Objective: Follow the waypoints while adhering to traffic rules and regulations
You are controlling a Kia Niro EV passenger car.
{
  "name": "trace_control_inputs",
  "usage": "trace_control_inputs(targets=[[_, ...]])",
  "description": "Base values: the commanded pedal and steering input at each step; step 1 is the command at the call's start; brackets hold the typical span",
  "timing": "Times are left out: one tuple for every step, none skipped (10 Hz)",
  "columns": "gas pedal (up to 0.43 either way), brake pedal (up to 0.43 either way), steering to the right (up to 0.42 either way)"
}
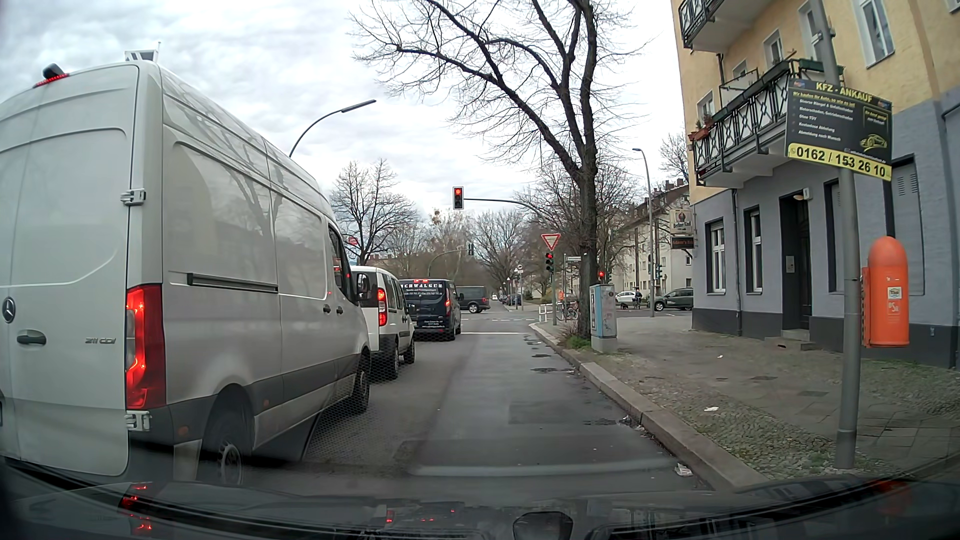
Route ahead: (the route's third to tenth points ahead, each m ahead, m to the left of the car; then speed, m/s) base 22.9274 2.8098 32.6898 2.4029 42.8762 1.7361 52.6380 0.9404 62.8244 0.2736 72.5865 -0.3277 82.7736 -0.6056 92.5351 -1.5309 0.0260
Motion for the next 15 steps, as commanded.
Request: trace_control_inputs(targets=[[0.000,0.341,-0.021],[0.000,0.366,-0.021],[0.000,0.372,-0.020],[0.000,0.396,-0.020],[0.000,0.415,-0.020],[0.000,0.415,-0.020],[0.000,0.415,-0.020],[0.000,0.415,-0.020],[0.000,0.415,-0.020],[0.000,0.415,-0.020],[0.000,0.415,-0.020],[0.000,0.415,-0.020],[0.000,0.415,-0.020],[0.000,0.415,-0.020],[0.000,0.415,-0.020]])
